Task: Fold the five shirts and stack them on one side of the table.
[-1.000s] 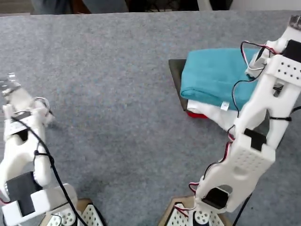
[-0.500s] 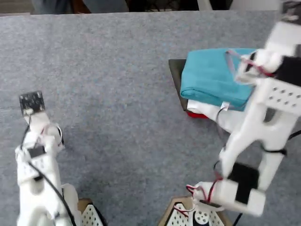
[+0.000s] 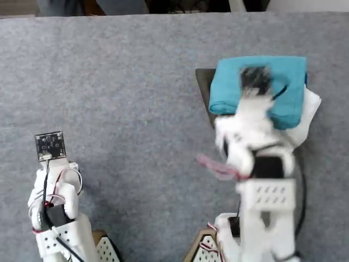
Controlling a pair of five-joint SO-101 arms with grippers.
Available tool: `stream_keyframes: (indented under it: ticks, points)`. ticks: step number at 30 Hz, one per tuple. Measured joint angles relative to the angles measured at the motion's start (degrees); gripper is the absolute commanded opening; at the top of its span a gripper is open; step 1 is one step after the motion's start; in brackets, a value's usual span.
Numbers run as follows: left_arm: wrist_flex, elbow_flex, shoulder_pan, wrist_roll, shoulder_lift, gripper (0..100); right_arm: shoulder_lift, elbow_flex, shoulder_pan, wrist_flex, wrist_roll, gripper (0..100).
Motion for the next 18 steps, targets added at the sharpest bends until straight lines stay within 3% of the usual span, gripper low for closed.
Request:
stream_keyframes:
  ticks: [3,7,11,18]
  points:
    - [1.41,0.09,0.0,0.0,0.0,3,-12.31,16.53,-0.79,-8.26,0.0,1.4]
    - [1.49,0.09,0.09,0.0,-0.09,3,-27.69,31.47,-1.14,-8.79,0.0,1.4]
    - [1.67,0.09,0.09,0.0,-0.09,3,-40.09,37.19,-1.05,-1.76,0.0,1.4]
    - [1.67,0.09,0.09,0.0,-0.09,3,-41.93,38.07,-1.05,12.75,0.09,1.4]
